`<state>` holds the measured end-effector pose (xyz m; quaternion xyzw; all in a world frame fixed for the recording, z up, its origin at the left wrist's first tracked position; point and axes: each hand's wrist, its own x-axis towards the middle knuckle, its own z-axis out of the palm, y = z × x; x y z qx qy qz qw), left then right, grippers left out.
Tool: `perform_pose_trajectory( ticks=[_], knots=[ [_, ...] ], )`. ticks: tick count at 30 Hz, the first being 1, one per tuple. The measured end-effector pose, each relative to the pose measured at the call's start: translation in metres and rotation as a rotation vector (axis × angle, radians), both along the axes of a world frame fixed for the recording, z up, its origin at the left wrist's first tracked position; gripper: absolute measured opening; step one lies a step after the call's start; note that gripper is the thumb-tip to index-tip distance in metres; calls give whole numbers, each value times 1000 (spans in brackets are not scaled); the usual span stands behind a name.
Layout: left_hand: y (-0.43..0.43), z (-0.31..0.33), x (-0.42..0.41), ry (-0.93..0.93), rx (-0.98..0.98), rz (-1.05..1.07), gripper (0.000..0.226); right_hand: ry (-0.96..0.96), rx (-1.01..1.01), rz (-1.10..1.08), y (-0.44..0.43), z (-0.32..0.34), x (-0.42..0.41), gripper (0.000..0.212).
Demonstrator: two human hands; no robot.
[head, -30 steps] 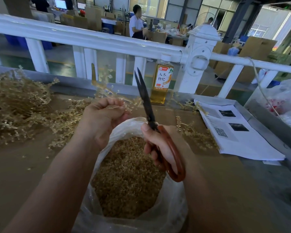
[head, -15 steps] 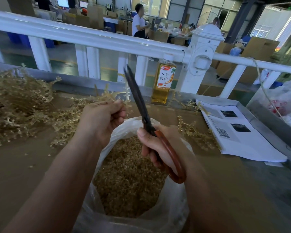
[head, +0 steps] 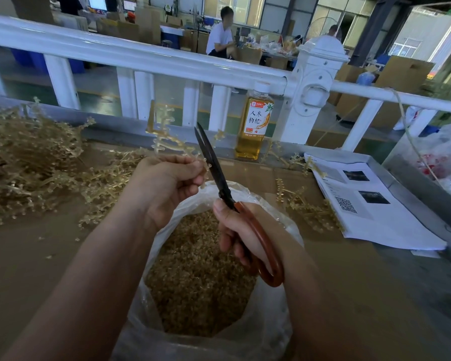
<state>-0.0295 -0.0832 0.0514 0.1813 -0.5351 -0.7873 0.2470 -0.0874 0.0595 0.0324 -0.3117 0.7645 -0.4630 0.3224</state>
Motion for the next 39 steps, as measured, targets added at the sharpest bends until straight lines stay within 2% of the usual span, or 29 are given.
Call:
perform_pose_trajectory(
  ticks=[5,13,22,39],
  knots=[
    [-1,1,0,-3,-17,70,13,44,50,90,2,5,2,38],
    [-5,-2,1,-5,-169,217,23,29,106,141,2,8,2,33],
    [-11,-2,5,14,-154,308,21,28,126,167,1,4,1,30],
    [-7,-3,2,-61,-204,154,17,-48,68,88,1,0,1,34]
  ],
)
